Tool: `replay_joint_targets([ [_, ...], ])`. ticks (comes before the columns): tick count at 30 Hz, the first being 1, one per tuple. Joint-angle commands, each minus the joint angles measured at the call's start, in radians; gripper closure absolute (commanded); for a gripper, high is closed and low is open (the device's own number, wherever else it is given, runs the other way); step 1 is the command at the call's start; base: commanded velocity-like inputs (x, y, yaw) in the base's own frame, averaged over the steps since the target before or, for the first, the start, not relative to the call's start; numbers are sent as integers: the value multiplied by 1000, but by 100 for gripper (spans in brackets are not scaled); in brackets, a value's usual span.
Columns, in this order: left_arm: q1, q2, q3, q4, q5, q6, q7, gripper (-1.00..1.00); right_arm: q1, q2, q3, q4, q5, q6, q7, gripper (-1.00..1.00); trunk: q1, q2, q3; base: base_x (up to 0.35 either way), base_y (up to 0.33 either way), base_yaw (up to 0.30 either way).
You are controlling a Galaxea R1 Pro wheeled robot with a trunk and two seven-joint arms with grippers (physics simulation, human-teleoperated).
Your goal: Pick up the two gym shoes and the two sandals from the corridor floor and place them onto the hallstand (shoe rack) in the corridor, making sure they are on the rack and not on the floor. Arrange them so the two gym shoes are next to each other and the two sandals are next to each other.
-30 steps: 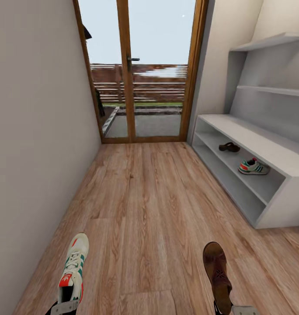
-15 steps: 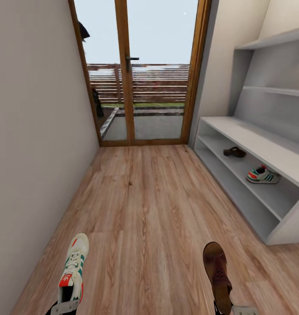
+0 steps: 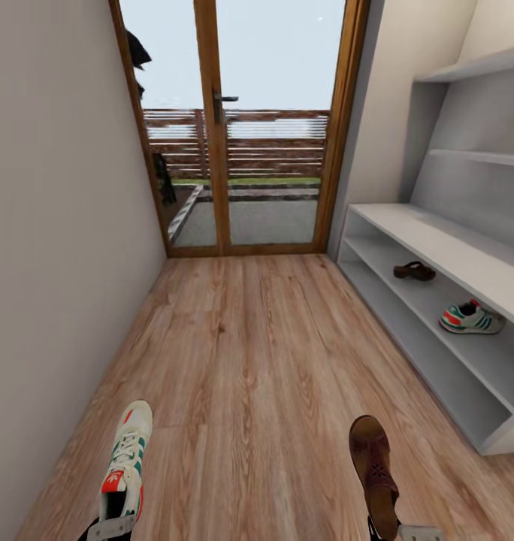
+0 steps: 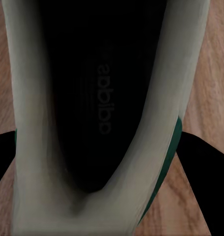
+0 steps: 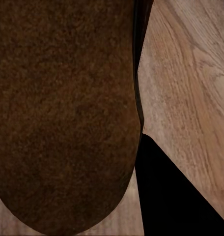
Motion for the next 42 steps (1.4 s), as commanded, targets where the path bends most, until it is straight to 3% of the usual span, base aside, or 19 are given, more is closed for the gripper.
replay_joint_targets([
  [1, -1, -1, 9, 0, -10, -4, -6, 100, -1, 1, -5, 1, 7, -3, -1, 100, 0, 0, -1, 338, 0, 0],
  [42, -1, -1, 9, 0, -7, -4, -6, 100, -1, 1, -5, 0, 7, -3, 0, 100, 0, 0, -1, 338, 0, -6],
])
